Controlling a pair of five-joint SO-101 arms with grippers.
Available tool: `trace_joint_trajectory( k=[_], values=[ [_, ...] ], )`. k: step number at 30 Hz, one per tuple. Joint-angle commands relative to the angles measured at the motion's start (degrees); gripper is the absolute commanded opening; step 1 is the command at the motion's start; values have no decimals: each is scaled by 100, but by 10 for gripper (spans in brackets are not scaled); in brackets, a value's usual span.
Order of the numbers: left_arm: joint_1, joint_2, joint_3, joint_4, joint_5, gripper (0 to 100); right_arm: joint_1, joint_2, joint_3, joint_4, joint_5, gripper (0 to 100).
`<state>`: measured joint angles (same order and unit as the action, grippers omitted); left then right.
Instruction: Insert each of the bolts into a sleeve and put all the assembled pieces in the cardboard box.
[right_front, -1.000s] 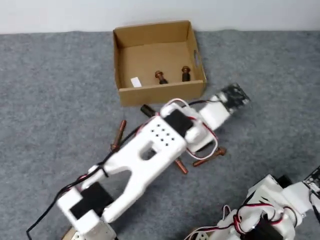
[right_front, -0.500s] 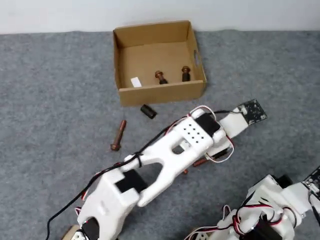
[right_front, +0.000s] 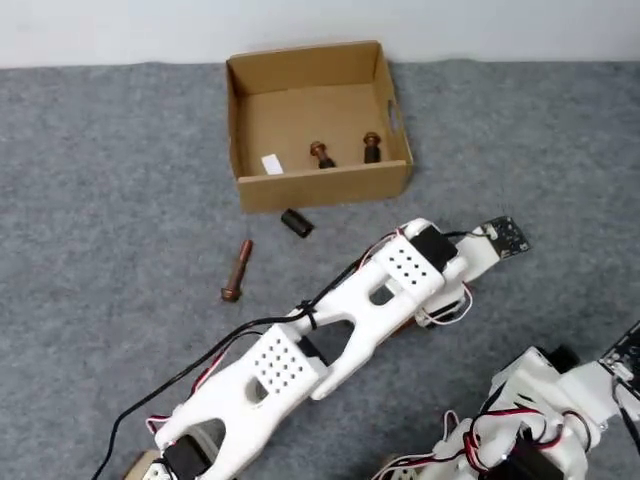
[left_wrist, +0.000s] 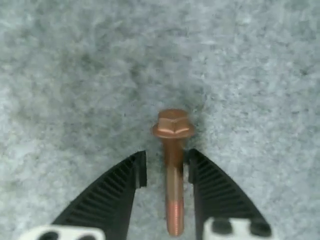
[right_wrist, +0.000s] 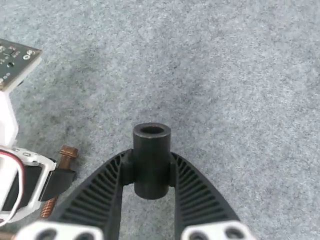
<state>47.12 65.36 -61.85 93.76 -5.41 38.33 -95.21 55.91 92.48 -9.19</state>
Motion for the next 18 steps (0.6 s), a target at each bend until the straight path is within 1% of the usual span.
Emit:
trace_joint_trajectory(
  k=[1,5,9,14,18],
  values=[
    [35,404,-1033,448,-35,157,-57,-40,0,-163,62,8],
    [44,800,-1842,659,-35,138,-66,-40,9,-163,53,8],
    [62,879,-2158,668,-35,0,-66,-40,9,-163,53,8],
    [132,835,-2185,686,-9,4,-66,-48,9,-163,53,8],
    [97,299,-2158,686,642,4,-66,-48,9,-163,53,8]
  ],
)
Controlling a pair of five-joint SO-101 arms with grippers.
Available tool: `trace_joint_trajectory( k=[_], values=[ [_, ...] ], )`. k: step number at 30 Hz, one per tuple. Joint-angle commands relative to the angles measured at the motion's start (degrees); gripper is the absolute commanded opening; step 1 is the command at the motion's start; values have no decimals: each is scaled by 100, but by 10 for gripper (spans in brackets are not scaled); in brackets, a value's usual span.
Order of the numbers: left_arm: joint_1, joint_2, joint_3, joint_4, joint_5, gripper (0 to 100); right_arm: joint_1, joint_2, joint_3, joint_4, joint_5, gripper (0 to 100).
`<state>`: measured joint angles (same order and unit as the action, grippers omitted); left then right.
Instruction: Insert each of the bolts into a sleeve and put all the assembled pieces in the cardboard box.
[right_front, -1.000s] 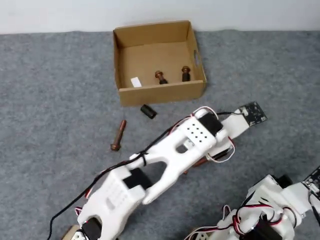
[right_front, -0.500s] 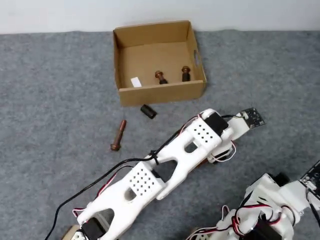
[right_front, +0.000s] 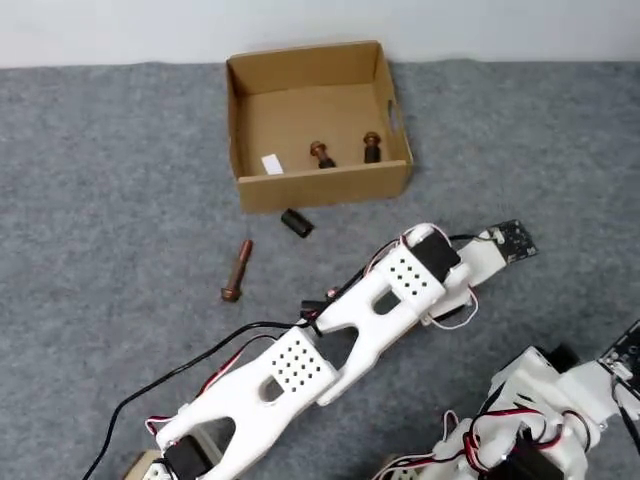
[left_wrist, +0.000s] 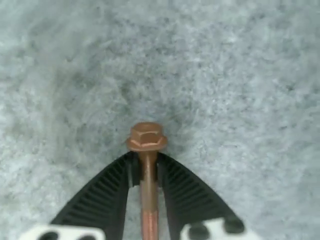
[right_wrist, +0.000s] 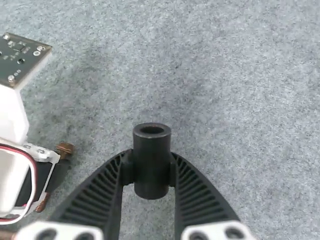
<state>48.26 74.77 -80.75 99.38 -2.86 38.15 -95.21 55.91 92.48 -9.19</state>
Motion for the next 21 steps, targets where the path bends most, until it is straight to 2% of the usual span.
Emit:
trace_joint_trajectory(
  k=[1,6,13,21],
  values=[
    [-18,-844,-259,132,501,4,-48,-48,9,-163,53,8],
    [0,-2066,470,132,686,4,-84,-48,9,-163,53,8],
    [-35,-4440,3108,105,818,4,-391,-48,18,-163,53,8],
    [-448,-7051,5332,88,914,4,-1165,-48,26,-171,44,8]
  ],
)
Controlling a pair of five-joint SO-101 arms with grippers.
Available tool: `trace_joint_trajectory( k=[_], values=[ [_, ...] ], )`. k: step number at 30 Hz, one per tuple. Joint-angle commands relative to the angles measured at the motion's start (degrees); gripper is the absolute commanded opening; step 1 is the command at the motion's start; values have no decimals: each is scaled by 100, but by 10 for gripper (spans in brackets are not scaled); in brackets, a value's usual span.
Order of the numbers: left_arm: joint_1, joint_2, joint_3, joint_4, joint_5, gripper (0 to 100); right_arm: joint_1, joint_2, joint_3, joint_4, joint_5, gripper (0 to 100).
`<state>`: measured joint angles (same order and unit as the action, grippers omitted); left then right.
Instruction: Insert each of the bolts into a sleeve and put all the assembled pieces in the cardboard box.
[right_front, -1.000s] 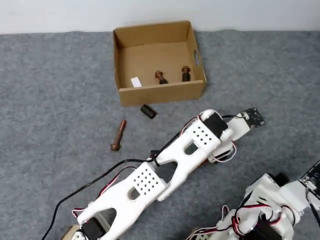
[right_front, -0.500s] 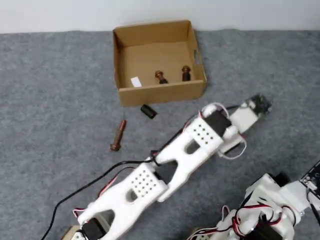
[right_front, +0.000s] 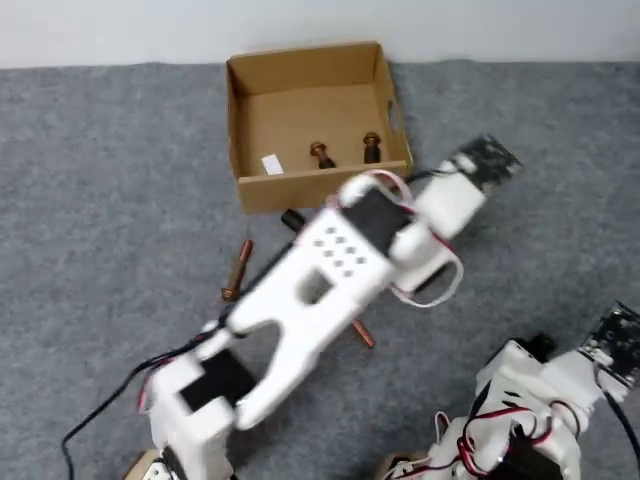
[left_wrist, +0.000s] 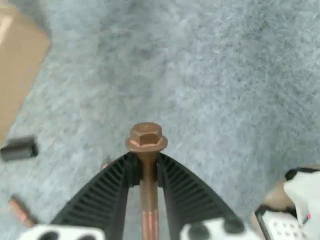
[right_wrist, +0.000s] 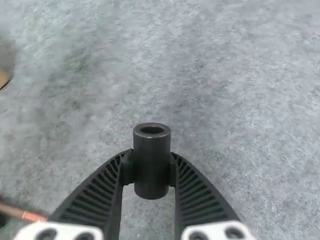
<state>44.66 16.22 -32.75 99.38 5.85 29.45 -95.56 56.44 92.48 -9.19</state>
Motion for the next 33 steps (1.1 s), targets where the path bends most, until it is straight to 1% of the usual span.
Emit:
trace_joint_trajectory(
  k=[1,7,12,18,20,22,26,33],
  values=[
    [-88,-1486,796,88,44,4,-409,-13,-26,-171,44,8],
    [-123,-3165,2264,-132,167,4,-919,-171,-26,-215,-79,8],
    [-668,-4273,3644,-492,123,4,-1763,-901,185,-382,-167,8],
    [-1125,-5345,4514,-554,114,5,-2369,-787,202,-409,-176,8],
    [-1292,-5635,4804,-695,114,5,-2642,-778,211,-409,-176,8],
    [-1512,-5996,5121,-949,114,5,-3090,-778,220,-409,-185,8],
    [-1837,-7033,5938,-1714,114,5,-4048,-734,229,-497,-185,8],
    [-1873,-9626,8171,-3385,132,5,-4954,-769,396,-690,-176,8]
  ],
)
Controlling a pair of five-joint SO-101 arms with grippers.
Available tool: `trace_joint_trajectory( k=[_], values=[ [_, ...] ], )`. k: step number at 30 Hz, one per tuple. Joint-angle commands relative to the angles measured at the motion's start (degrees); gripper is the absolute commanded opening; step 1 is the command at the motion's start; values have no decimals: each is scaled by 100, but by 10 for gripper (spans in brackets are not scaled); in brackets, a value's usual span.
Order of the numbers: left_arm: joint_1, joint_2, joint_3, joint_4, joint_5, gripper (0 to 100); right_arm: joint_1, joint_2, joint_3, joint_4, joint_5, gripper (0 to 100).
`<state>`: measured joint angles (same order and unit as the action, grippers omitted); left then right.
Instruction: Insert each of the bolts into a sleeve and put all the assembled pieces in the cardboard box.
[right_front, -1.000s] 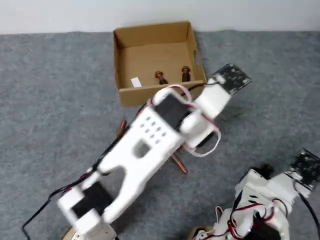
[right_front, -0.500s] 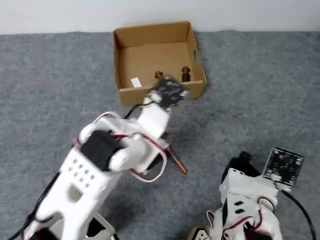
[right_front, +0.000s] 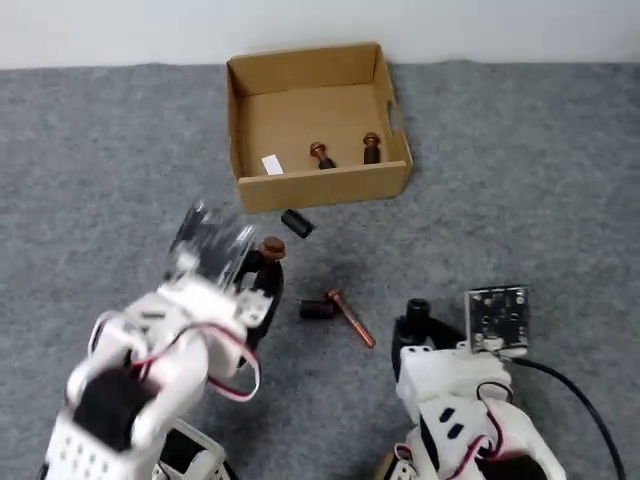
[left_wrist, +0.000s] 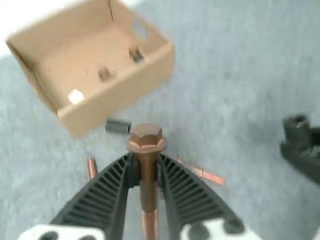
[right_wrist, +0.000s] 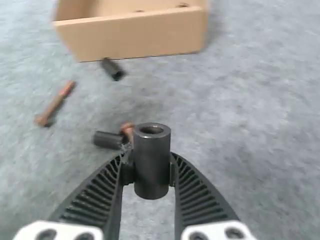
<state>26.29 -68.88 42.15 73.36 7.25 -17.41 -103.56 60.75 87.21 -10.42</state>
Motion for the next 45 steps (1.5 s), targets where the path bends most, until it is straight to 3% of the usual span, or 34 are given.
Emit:
trace_joint_trajectory(
  k=[1,8,16,23,29,37,45],
  values=[
    [-35,-1451,971,-949,9,5,-374,31,-26,-180,-62,8],
    [-44,-3033,2026,-1143,281,5,-1376,31,290,-1033,-62,8],
    [-44,-3235,2000,-1152,1284,5,-2721,75,923,-1982,0,9],
    [-26,-3209,1754,-1600,1899,5,-2862,31,1169,-2466,1099,9],
    [9,-3200,1692,-1626,2365,5,-3108,31,1152,-2580,1134,9],
    [44,-3200,1692,-1644,2409,5,-3319,31,1152,-2580,1371,9],
    [580,-3182,1745,-1670,2576,5,-3319,31,1143,-2914,1547,9]
  ],
)
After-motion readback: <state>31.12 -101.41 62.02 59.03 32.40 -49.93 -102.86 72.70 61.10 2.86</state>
